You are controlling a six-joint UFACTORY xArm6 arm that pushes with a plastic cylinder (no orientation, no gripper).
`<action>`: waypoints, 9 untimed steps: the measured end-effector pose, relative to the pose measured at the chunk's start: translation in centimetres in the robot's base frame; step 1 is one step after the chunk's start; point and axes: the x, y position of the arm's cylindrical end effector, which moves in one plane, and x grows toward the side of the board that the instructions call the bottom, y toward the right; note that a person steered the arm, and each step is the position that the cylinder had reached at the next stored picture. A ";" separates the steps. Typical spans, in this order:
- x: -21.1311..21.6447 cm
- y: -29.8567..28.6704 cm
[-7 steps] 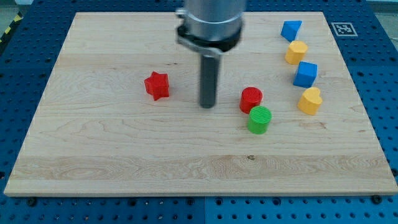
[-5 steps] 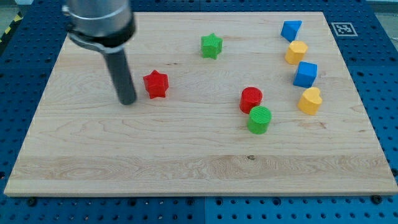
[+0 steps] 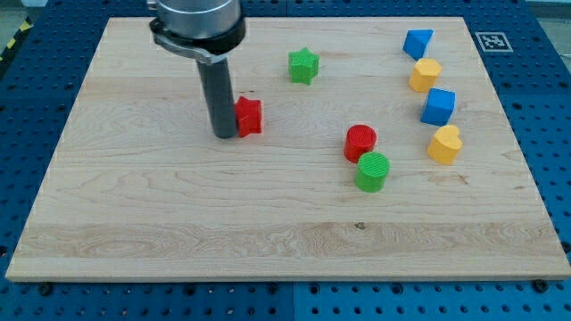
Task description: Place the red star above the red circle
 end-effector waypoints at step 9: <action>-4.8 8.7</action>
